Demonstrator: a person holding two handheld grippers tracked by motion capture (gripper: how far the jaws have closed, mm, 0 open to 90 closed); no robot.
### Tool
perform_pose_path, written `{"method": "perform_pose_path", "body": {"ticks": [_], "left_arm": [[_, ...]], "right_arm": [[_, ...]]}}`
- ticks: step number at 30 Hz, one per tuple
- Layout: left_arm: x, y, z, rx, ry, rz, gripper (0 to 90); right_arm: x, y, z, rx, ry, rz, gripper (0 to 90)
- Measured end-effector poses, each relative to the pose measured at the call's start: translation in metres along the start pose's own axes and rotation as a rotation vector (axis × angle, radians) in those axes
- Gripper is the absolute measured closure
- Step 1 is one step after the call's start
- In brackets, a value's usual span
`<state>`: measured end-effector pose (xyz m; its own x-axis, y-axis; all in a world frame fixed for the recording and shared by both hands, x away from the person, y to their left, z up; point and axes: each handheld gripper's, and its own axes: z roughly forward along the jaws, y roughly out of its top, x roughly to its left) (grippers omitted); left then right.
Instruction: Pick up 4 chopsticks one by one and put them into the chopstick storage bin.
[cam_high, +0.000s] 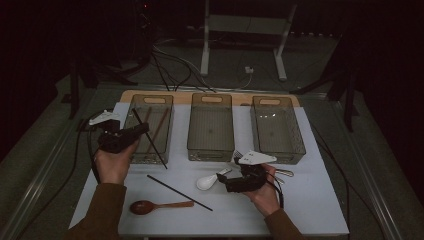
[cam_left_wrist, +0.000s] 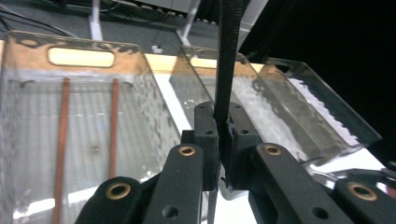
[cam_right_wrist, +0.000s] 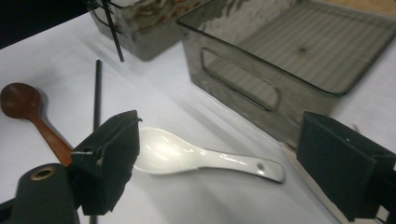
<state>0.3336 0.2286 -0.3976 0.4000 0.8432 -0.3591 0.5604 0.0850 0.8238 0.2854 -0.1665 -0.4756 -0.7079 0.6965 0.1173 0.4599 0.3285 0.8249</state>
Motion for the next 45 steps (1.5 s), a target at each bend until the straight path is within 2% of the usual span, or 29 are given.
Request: {"method": "perform_pose_path", "body": {"ticks": [8,17,24,30,35,36,37,38,41,45], "left_arm": [[0.011,0.016,0.015,0.002,0.052,0.026,86.6],[0.024,0.027,0.042,-0.009,0.079,0.014,86.5],[0.027,0.026,0.066,0.003,0.105,0.015,86.3],[0.031,0.024,0.086,0.035,0.133,0.006,85.6],[0.035,0.022,0.095,0.04,0.146,-0.003,83.4],[0.036,0.021,0.096,0.032,0.157,-0.003,77.5],[0.036,0.021,0.096,0.024,0.159,-0.006,66.2],[0.036,0.022,0.095,0.016,0.153,-0.01,59.1],[0.034,0.023,0.09,-0.005,0.169,0.008,36.9],[0.033,0.025,0.08,-0.02,0.188,0.03,23.8]], "right_arm": [[-0.011,-0.008,-0.013,-0.004,-0.03,0.011,14.1],[-0.017,-0.013,-0.024,-0.009,-0.045,0.014,14.2],[-0.018,-0.014,-0.027,-0.012,-0.047,0.016,14.2],[-0.019,-0.015,-0.029,-0.016,-0.046,0.018,14.3],[-0.019,-0.015,-0.029,-0.019,-0.045,0.023,14.4],[-0.019,-0.015,-0.029,-0.019,-0.046,0.024,14.4],[-0.019,-0.015,-0.029,-0.02,-0.045,0.024,14.4],[-0.02,-0.015,-0.03,-0.02,-0.045,0.023,14.4],[-0.021,-0.016,-0.031,-0.025,-0.048,0.025,14.3],[-0.022,-0.016,-0.032,-0.027,-0.053,0.029,13.7]]}}
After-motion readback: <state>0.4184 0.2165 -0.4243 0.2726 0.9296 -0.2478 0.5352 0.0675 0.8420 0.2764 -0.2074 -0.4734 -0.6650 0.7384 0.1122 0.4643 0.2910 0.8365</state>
